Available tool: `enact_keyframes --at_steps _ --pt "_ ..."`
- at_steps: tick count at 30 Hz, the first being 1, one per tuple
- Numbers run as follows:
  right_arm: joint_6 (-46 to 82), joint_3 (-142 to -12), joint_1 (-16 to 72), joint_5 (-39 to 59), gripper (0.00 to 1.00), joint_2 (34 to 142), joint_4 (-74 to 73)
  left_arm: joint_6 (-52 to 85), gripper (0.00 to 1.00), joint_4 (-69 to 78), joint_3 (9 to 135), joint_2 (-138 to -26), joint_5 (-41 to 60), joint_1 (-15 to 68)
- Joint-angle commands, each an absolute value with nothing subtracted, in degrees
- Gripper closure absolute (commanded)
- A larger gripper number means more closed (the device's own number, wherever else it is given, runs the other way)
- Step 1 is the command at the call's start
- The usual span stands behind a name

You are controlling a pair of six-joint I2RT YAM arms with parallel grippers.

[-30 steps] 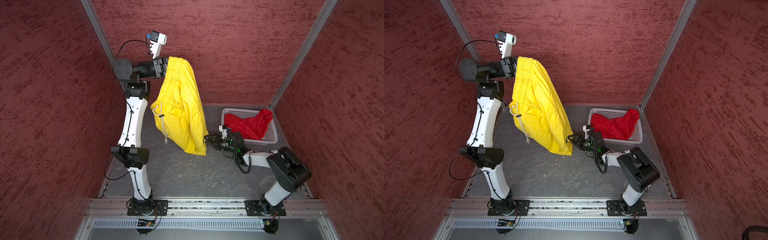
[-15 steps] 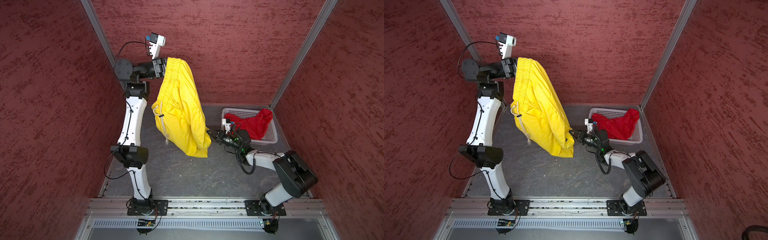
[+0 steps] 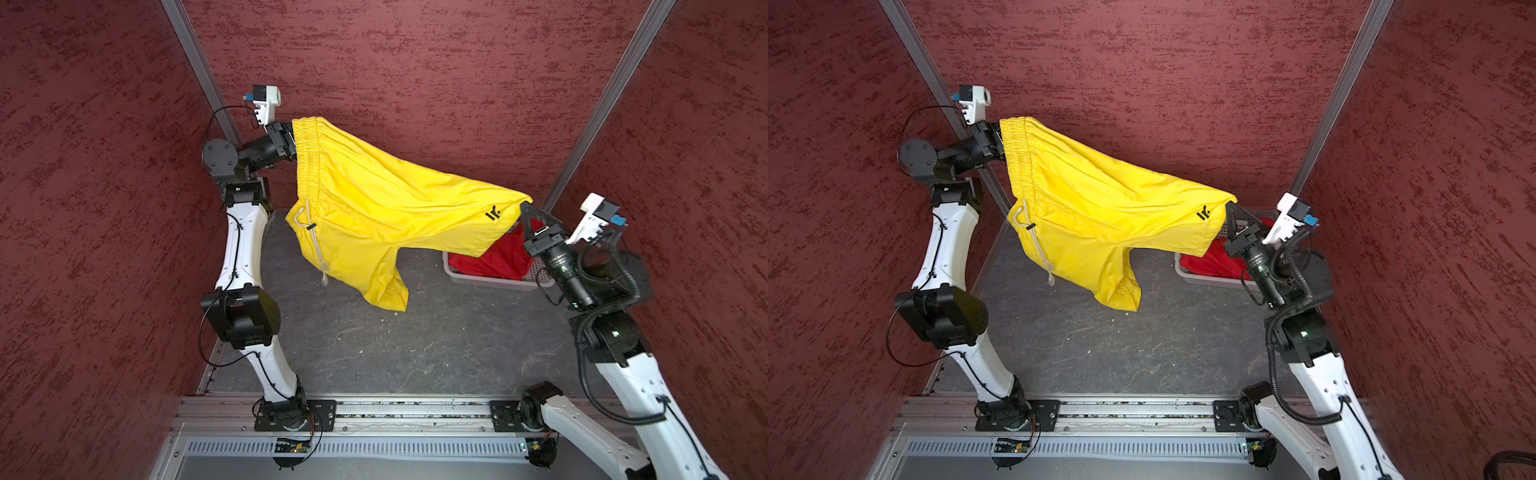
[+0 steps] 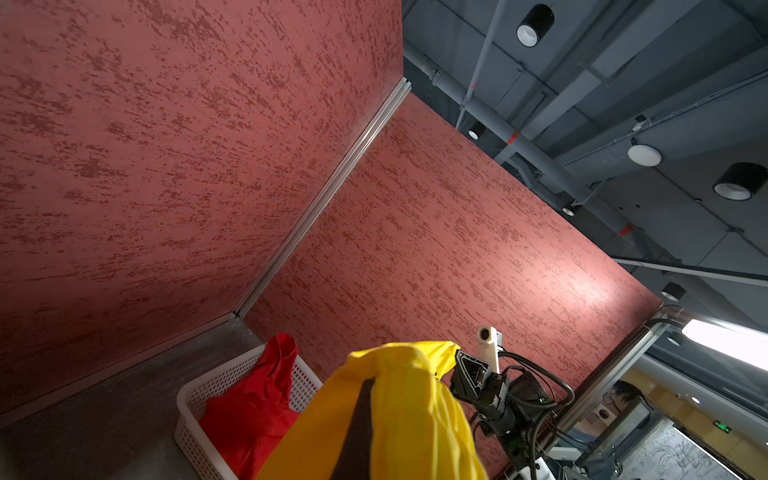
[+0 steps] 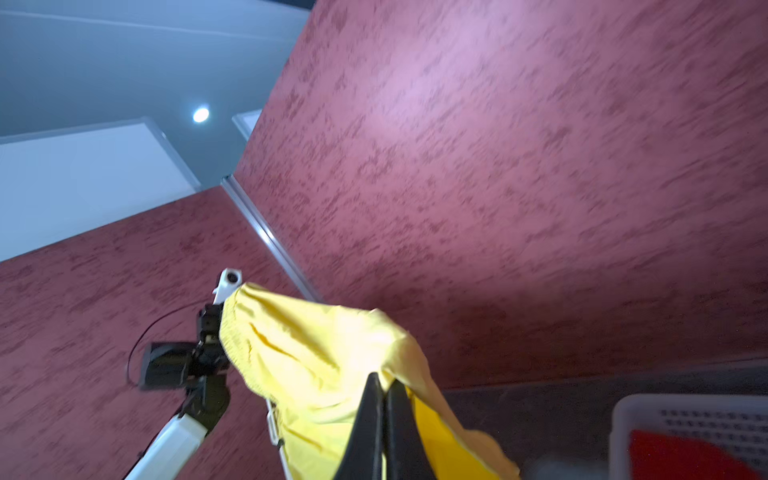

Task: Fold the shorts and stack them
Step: 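Lift and stretch the shorts leg with the right gripper away from the left gripper, then lower the stretched shorts flat onto the table with both grippers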

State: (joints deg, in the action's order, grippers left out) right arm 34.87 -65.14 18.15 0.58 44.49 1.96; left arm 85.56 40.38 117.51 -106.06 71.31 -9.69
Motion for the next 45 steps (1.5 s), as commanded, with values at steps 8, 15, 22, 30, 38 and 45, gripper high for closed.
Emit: enact_keyframes --at_steps 8,15,22,30,38,45 --pt "26.1 -72.7 17.7 -22.4 1.0 37.7 7.9 94.3 1.0 49.8 107.9 -98.8 65.6 -11.0" --pt "20.9 -82.8 17.8 -24.0 1.0 39.4 10.3 87.3 1.0 39.7 99.5 -87.7 63.5 -2.7" --pt "15.4 -97.7 17.8 -27.1 1.0 46.6 12.8 64.0 1.0 8.8 102.6 -78.9 59.3 5.3" --pt "24.0 -96.0 17.8 -11.6 1.0 60.3 16.7 66.1 1.0 14.9 82.2 -74.0 56.7 -3.7" --pt "33.7 -83.3 17.8 -1.0 1.0 78.1 5.3 77.2 1.0 41.2 55.0 -80.6 54.3 -15.8" --pt "36.8 -94.2 18.0 3.2 1.0 102.5 2.7 78.6 1.0 51.5 54.3 -94.4 50.1 -20.9"
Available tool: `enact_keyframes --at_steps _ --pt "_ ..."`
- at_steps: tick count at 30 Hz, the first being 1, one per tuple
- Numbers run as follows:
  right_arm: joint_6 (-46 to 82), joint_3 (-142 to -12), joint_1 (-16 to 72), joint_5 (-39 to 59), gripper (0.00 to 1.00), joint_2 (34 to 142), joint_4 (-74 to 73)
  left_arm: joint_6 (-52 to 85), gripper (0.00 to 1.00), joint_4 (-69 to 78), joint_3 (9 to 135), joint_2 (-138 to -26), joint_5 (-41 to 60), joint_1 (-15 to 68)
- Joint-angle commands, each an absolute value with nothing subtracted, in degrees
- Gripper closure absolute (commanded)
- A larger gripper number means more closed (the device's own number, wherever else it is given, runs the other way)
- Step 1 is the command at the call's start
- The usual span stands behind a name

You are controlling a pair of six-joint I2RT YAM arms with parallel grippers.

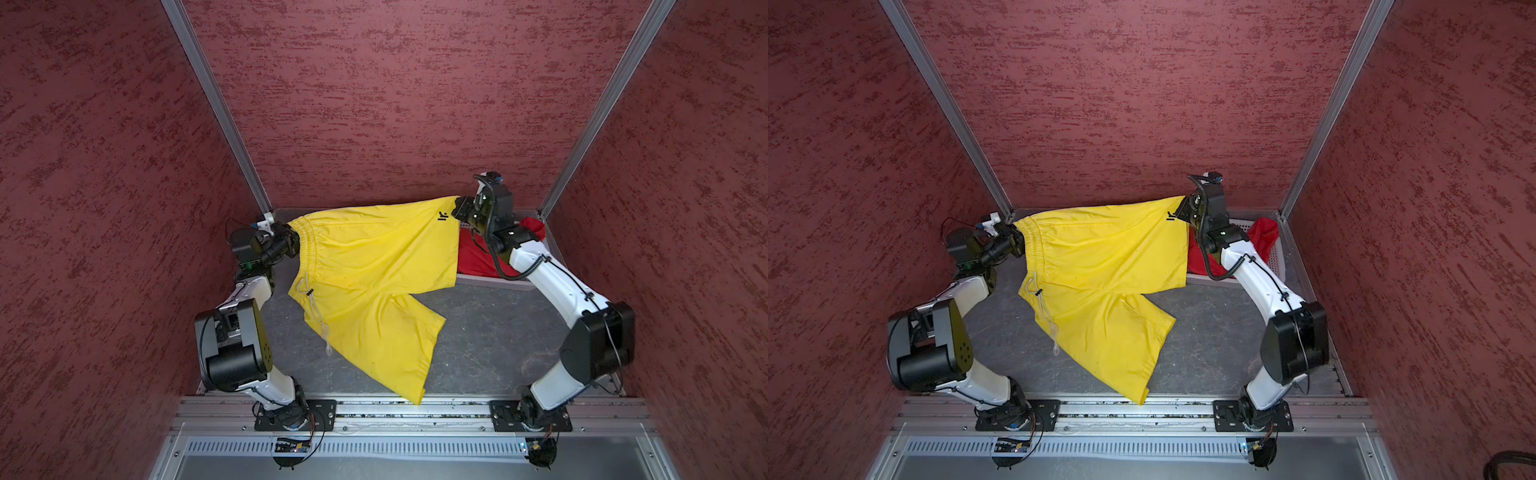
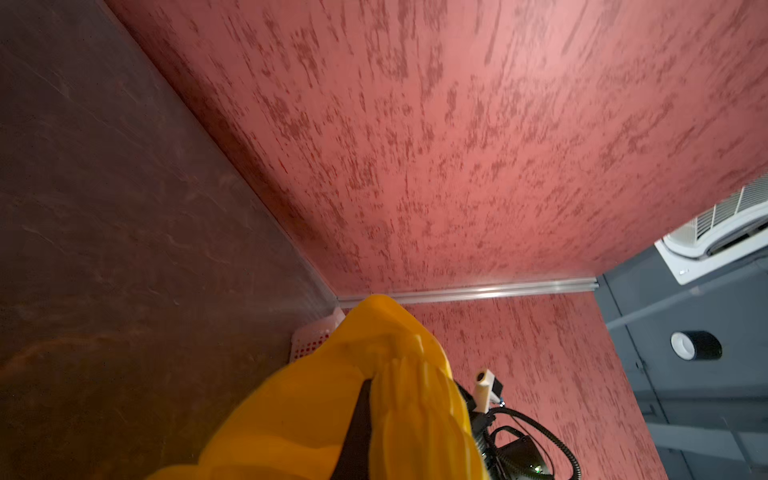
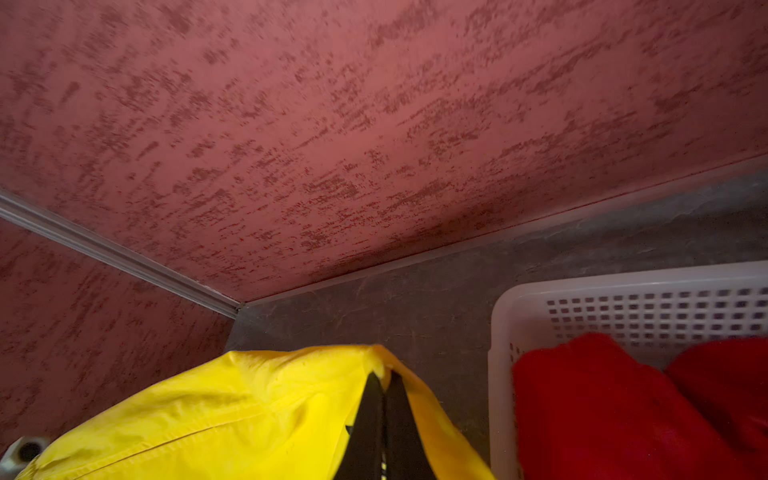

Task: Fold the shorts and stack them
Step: 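Lower the stretched shorts flat onto the table with both grippers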

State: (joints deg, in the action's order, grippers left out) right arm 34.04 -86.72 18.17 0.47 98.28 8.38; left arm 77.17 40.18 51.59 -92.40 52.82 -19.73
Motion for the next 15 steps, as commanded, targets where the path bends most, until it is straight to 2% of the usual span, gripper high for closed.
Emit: enact_keyframes --at_steps 1,9,15 --pt "36.8 -96.9 18.0 3.4 1.0 105.5 3.1 79.1 1.0 52.6 55.3 -96.3 49.6 -21.2" --pt "35.0 -121.8 18.2 3.2 1.0 127.4 9.7 82.4 1.0 56.7 65.8 -111.6 48.8 -20.3" --pt "33.6 -133.5 19.5 2.5 1.0 135.9 13.2 82.5 1.0 56.4 70.9 -117.6 47.9 -20.0"
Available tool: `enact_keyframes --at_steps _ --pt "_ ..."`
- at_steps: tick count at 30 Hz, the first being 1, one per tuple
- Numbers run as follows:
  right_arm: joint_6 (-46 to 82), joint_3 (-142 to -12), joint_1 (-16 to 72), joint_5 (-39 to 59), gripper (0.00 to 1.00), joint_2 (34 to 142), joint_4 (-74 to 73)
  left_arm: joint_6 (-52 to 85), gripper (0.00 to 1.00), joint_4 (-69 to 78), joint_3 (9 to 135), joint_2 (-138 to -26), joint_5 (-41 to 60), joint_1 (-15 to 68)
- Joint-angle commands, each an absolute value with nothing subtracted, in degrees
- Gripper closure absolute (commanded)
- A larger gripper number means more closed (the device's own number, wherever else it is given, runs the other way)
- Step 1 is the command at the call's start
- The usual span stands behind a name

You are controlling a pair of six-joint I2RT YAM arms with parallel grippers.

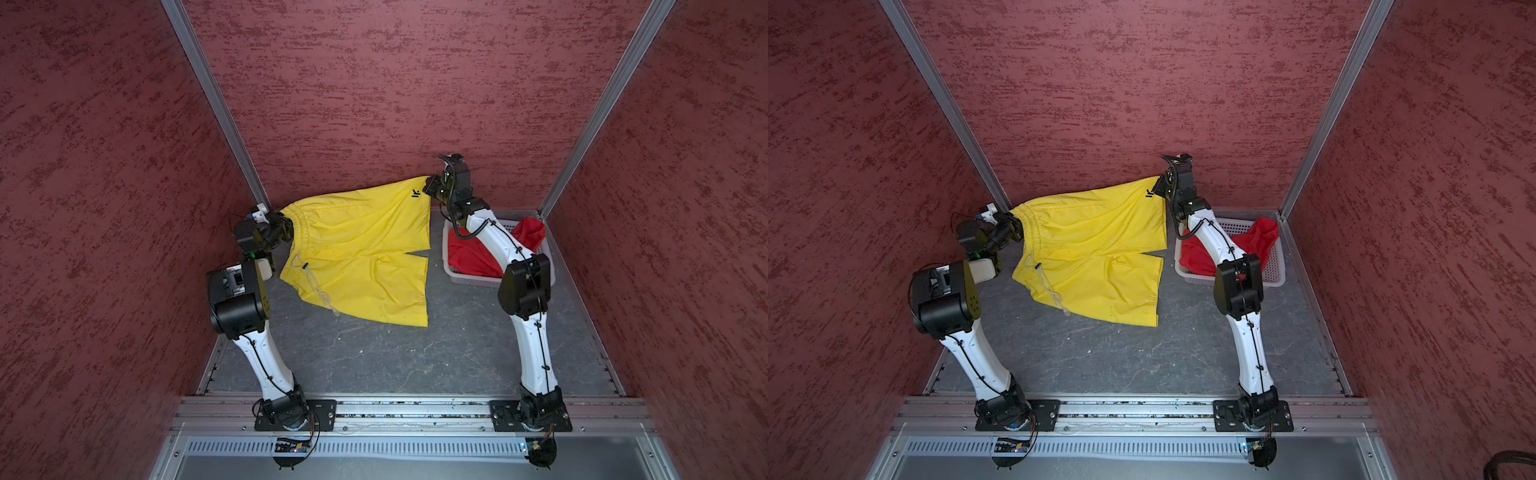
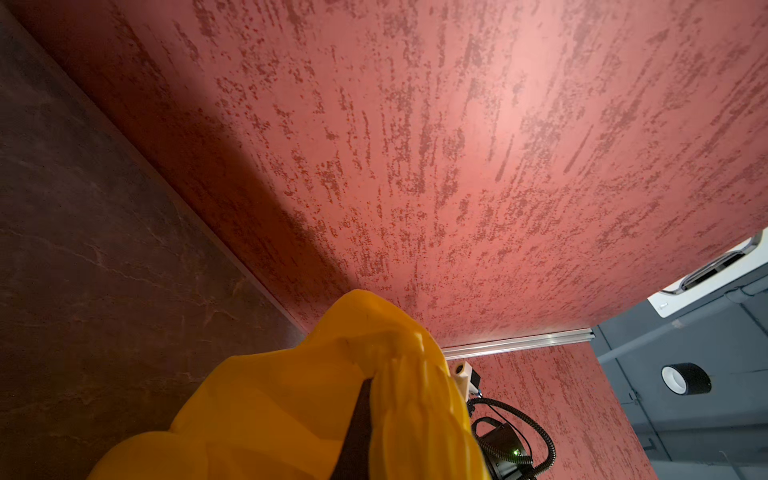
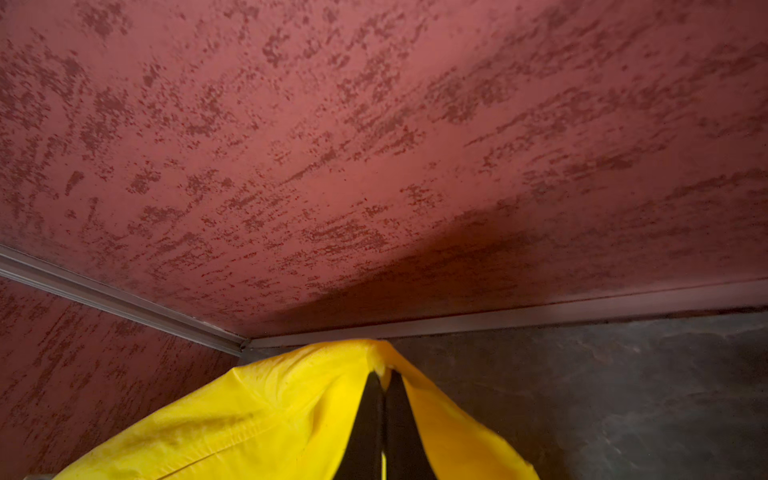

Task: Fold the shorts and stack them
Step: 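Lower the stretched shorts flat onto the table with both grippers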

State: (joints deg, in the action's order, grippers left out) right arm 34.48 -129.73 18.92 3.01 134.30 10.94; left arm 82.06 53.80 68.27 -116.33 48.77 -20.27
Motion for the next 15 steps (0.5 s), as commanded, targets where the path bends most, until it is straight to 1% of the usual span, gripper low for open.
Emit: enact_keyframes --at_steps 1,2,3,4,5,6,7,8,10,15 --pt "33.6 -134.0 19.7 2.4 0.95 136.5 12.8 82.0 1.0 55.3 71.8 -118.1 47.9 -20.0" --pt "33.7 -134.6 19.8 2.4 0.81 137.2 12.3 81.4 1.0 53.6 73.1 -118.8 47.7 -20.0" --pt "34.1 -135.6 19.8 2.3 0.63 138.2 12.4 81.0 0.81 52.3 74.5 -119.6 47.7 -20.0" --pt "34.3 -137.1 19.8 2.2 0.52 139.2 13.3 81.1 0.55 51.7 75.4 -120.1 47.5 -20.0" --pt "34.4 -139.6 19.7 2.0 0.46 140.5 15.3 81.6 0.32 51.3 76.4 -120.7 47.3 -20.1" --pt "34.4 -141.7 19.7 2.0 0.42 141.5 17.1 81.9 0.17 50.5 77.3 -121.2 47.3 -20.3" --pt "34.4 -143.5 19.8 2.2 0.38 142.3 18.7 82.1 0.09 48.9 78.3 -121.4 47.2 -20.5" --pt "34.3 -144.0 19.8 2.1 0.36 142.4 19.5 81.6 0.04 47.6 78.8 -121.4 46.8 -20.7" --pt "34.0 -143.7 19.9 1.7 0.34 141.7 20.6 80.4 0.0 43.6 79.2 -120.6 45.4 -21.2" --pt "28.0 -138.0 22.4 -0.2 0.35 135.6 24.3 75.2 0.0 33.2 78.7 -117.1 42.1 -22.7"
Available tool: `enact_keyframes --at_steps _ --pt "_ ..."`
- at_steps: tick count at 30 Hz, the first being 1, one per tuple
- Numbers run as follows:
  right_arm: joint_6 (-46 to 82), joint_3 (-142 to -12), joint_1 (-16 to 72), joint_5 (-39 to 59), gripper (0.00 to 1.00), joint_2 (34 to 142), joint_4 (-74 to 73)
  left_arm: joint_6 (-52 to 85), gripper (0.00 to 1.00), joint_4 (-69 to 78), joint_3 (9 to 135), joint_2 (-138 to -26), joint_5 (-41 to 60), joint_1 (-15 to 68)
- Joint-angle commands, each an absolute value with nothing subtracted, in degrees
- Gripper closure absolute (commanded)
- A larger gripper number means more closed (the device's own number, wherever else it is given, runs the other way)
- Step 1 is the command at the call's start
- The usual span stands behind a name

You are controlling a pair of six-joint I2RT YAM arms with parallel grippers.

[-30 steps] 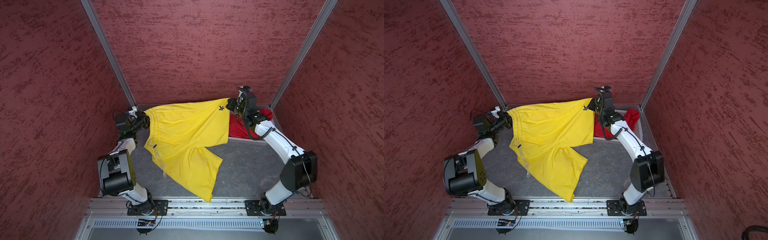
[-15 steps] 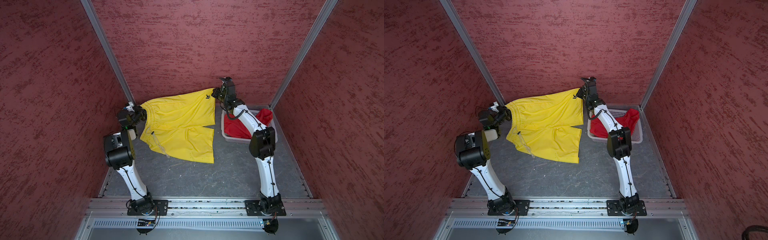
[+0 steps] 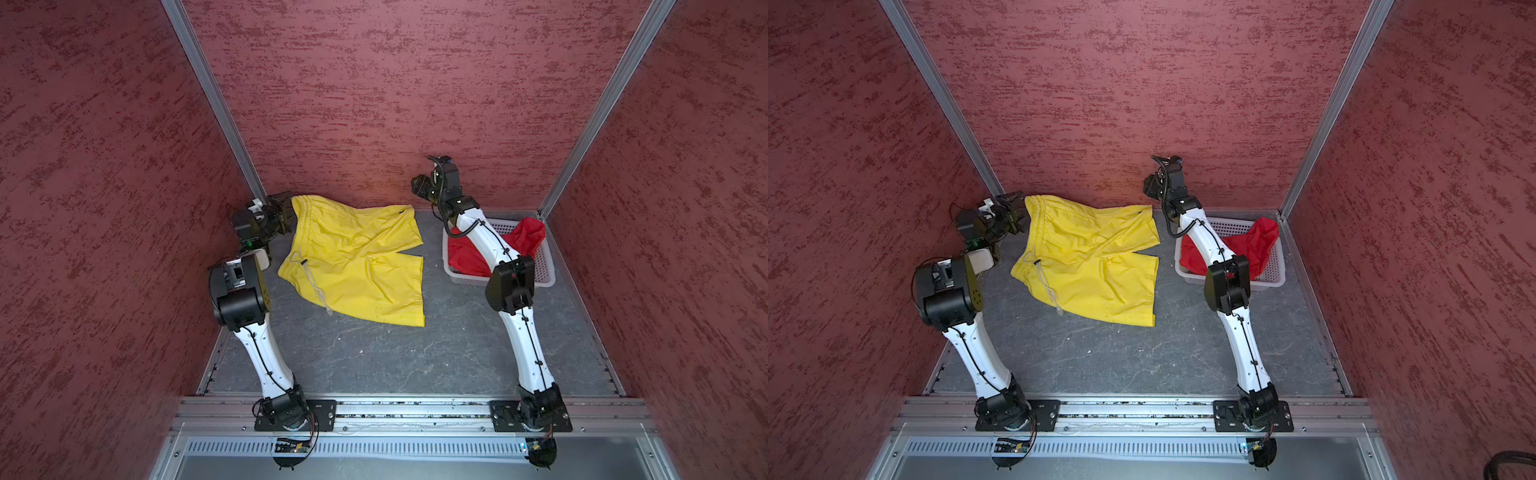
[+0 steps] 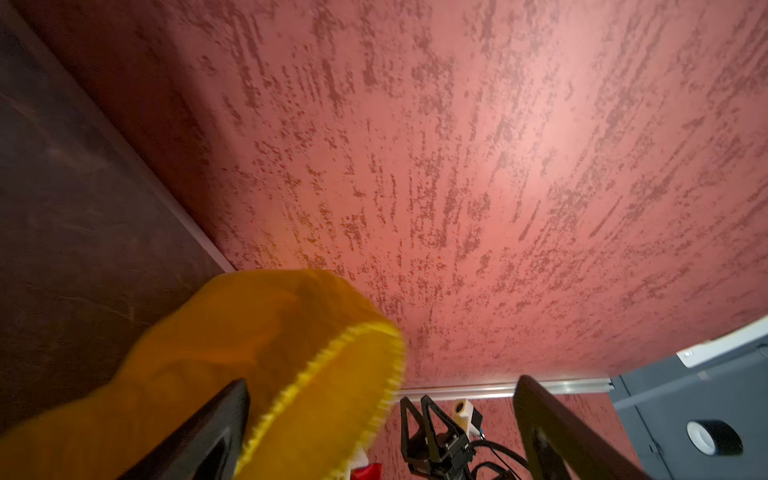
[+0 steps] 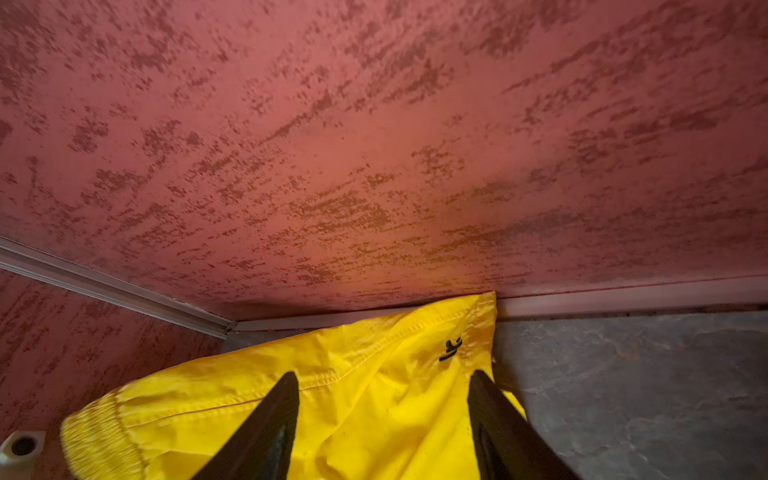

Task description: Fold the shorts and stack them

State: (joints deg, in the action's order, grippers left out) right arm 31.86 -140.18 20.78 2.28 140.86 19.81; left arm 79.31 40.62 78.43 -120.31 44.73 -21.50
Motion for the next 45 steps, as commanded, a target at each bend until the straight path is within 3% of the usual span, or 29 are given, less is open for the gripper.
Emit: enact_keyframes --at_steps 1,6,11,16,19,21,28,37,41,43,45 --pt "26.1 -135.1 23.7 -1.2 0.35 133.2 24.8 74.0 0.0 30.3 78.4 -115.9 41.2 -23.0" --pt "17.7 -112.8 31.6 -7.7 0.35 119.1 21.6 68.8 0.0 22.9 73.0 -108.3 37.1 -24.2" --pt "15.3 -91.2 38.0 -10.8 0.35 106.2 19.0 61.8 0.07 13.3 65.1 -97.2 34.2 -22.2" --pt "10.5 -73.0 44.2 -6.8 0.33 94.8 17.4 51.9 0.3 -2.7 57.7 -85.1 24.7 -19.0" --pt "10.1 -65.7 47.8 -8.9 0.22 89.4 19.0 47.8 0.4 -9.7 54.0 -79.0 18.9 -17.5" --pt "10.5 -61.5 49.1 -8.8 0.2 86.9 18.7 46.9 0.4 -11.9 51.4 -76.5 17.2 -17.8" --pt "13.0 -53.3 52.2 -10.0 0.18 85.5 17.1 45.1 0.35 -14.9 45.4 -75.3 16.9 -20.2" --pt "14.2 -53.4 53.4 -8.7 0.18 92.6 14.2 46.6 0.37 -6.7 43.8 -82.6 18.9 -19.7" --pt "15.7 -53.4 53.4 -6.9 0.18 95.5 12.4 47.6 0.47 -3.7 44.6 -87.9 20.2 -19.4" --pt "17.2 -52.8 53.3 -8.4 0.18 96.7 10.9 48.4 0.63 -2.8 45.4 -90.9 20.5 -19.1" --pt "18.4 -52.7 53.2 -9.3 0.23 97.9 10.1 48.9 0.71 -1.9 46.2 -93.3 21.0 -18.8"
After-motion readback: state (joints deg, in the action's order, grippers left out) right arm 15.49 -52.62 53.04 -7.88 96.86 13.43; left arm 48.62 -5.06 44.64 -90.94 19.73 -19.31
